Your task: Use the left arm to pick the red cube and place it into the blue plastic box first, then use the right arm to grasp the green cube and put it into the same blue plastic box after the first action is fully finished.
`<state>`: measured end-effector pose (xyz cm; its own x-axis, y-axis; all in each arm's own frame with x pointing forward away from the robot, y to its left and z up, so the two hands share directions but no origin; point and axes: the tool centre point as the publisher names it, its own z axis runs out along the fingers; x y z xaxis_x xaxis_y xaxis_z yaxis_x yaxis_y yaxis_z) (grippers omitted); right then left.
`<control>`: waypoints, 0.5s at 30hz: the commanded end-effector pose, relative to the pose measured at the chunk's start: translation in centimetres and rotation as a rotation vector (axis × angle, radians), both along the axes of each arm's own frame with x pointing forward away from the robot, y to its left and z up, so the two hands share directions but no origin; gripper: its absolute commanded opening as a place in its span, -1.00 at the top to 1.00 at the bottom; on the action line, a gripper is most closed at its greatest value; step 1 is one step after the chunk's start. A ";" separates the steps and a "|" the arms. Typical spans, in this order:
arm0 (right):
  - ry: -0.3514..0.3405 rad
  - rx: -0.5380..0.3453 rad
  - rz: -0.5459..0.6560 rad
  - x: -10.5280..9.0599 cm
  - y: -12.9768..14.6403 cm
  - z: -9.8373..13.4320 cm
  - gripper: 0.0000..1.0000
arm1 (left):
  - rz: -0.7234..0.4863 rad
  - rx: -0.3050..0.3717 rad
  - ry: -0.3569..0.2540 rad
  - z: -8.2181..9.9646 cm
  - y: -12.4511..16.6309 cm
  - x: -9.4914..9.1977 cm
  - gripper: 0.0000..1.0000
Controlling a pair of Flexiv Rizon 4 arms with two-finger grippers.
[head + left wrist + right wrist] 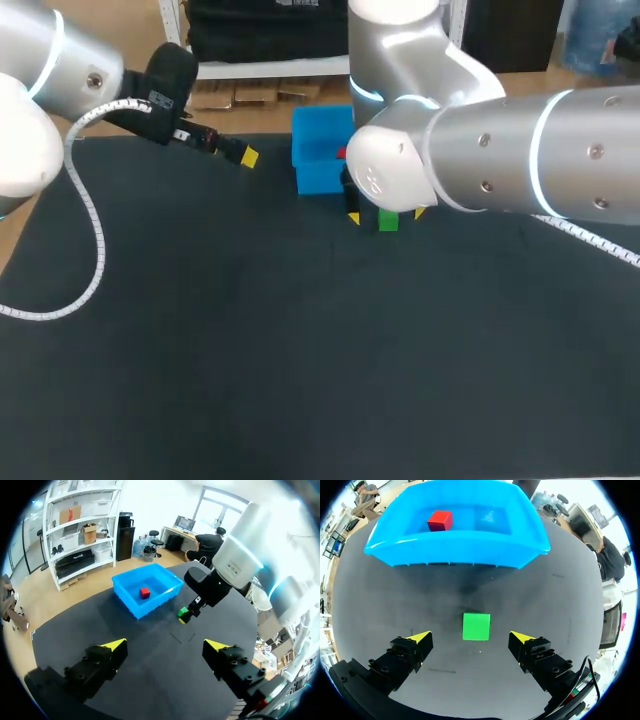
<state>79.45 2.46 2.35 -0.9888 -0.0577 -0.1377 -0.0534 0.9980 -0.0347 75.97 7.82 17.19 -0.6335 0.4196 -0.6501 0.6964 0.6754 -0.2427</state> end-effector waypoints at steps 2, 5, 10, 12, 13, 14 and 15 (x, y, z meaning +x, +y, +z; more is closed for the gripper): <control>0.006 0.006 0.003 0.6 0.0 -0.6 -1.00 | -0.001 -0.004 -0.004 -0.1 0.1 -0.1 -1.00; 0.008 0.009 0.004 0.8 0.1 -0.9 -1.00 | -0.001 -0.004 -0.004 -0.1 0.1 -0.1 -1.00; 0.006 0.016 0.009 1.1 0.2 -1.1 -1.00 | -0.001 -0.004 -0.004 -0.1 0.1 -0.1 -1.00; 0.006 0.017 0.014 1.2 0.2 -1.2 -1.00 | -0.001 -0.004 -0.004 -0.1 0.1 -0.1 -1.00; 0.006 0.018 0.016 1.2 0.2 -1.3 -1.00 | -0.001 -0.004 -0.004 -0.1 0.1 -0.1 -1.00; 0.007 0.018 0.017 1.3 0.2 -1.4 -1.00 | -0.001 -0.004 -0.004 -0.1 0.1 -0.1 -1.00; 0.007 0.019 0.019 1.3 0.2 -1.5 -1.00 | -0.001 -0.004 -0.004 -0.1 0.1 -0.1 -1.00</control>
<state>80.48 2.65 1.08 -0.9880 -0.0728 -0.1361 -0.0712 0.9973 -0.0166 75.97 7.82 17.19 -0.6335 0.4196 -0.6501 0.6964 0.6754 -0.2427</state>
